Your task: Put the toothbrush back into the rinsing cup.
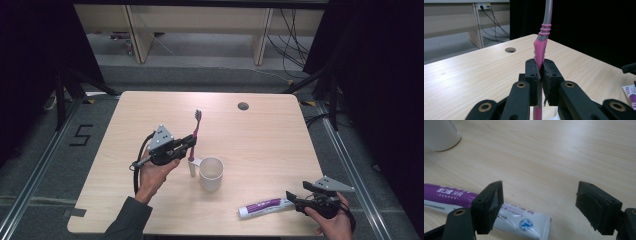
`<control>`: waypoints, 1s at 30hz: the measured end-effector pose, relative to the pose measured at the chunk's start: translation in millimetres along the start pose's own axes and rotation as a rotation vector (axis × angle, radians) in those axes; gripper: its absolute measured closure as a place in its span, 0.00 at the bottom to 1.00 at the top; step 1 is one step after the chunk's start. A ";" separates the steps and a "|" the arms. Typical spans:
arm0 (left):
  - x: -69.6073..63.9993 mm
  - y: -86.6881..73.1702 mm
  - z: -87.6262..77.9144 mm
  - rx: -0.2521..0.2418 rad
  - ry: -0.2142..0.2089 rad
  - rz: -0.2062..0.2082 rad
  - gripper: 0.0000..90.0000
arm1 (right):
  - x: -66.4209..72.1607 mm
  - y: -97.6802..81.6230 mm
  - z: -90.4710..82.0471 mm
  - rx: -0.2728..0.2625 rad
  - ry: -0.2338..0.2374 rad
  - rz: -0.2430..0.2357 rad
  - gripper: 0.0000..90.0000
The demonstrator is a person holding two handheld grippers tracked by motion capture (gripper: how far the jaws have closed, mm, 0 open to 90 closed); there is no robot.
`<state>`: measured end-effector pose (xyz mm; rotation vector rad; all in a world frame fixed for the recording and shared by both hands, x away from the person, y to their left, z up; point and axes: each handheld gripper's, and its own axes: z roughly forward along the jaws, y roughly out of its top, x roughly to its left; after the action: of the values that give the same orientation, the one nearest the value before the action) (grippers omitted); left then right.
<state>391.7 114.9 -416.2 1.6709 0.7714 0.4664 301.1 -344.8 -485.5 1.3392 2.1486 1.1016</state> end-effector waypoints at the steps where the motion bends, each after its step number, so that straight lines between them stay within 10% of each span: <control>1: 0.2 -1.3 0.2 0.004 0.000 -0.002 0.92 | 0.0 0.0 0.0 0.000 0.000 0.000 0.25; 30: -2.0 -29.2 -2.8 0.101 -0.008 0.019 0.91 | 0.4 0.0 0.5 -0.006 0.006 -0.005 0.25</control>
<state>381.4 118.4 -443.5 1.7745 0.7846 0.4400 301.3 -344.3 -485.7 1.3293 2.1500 1.1105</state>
